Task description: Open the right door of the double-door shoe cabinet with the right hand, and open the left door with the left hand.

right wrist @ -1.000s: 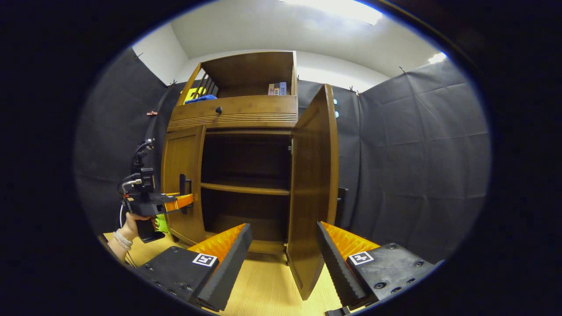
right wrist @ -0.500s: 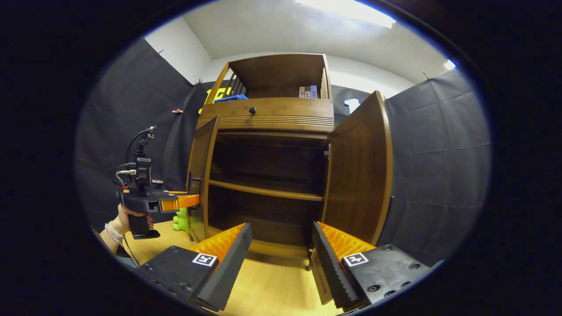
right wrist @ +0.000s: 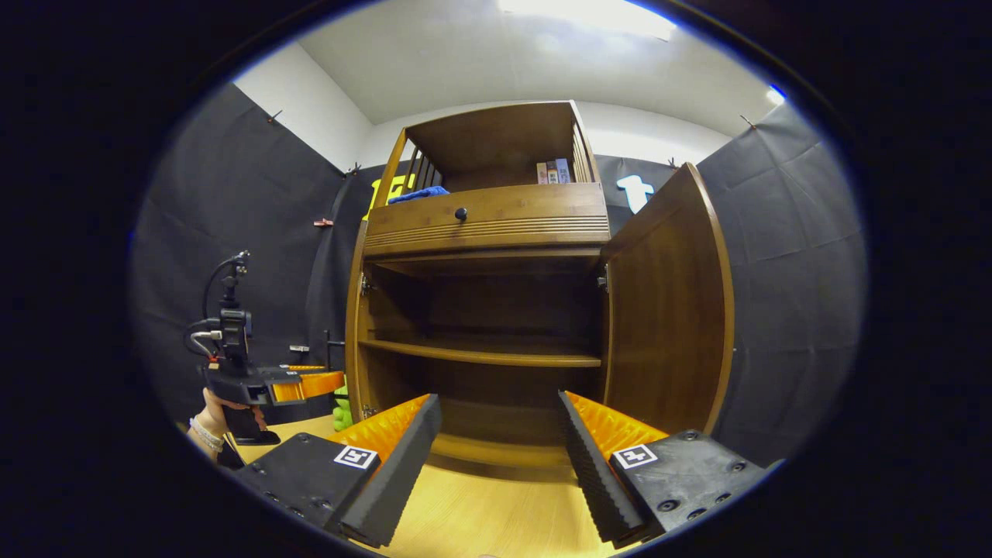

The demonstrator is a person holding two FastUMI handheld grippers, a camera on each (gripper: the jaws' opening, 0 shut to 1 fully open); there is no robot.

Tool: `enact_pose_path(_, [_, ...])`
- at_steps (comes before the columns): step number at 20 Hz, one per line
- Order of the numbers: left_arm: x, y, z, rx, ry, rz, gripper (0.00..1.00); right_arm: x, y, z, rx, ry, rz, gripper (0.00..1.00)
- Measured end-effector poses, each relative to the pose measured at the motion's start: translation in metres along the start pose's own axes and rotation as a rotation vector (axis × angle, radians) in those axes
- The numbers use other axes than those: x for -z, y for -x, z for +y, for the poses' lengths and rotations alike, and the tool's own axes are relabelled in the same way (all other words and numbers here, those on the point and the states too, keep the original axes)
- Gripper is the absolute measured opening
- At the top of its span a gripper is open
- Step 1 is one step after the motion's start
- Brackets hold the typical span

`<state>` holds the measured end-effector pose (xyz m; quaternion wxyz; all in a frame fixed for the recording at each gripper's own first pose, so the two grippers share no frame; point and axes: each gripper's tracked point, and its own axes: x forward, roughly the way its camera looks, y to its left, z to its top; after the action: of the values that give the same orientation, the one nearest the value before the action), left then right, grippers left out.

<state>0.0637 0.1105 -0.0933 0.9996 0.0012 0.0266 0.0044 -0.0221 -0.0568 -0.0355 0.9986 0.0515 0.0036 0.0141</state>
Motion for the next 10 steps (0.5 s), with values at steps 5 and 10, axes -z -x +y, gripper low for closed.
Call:
enact_pose_path(5, [0.001,0.019,0.017,-0.050,-0.023,0.008,0.31,0.001,-0.003,0.014,-0.026,0.002,-0.013,0.95])
enact_pose_path(10, [-0.002,0.036,0.033,-0.096,-0.020,0.013,0.27,0.002,-0.005,0.022,-0.051,-0.023,-0.014,0.95])
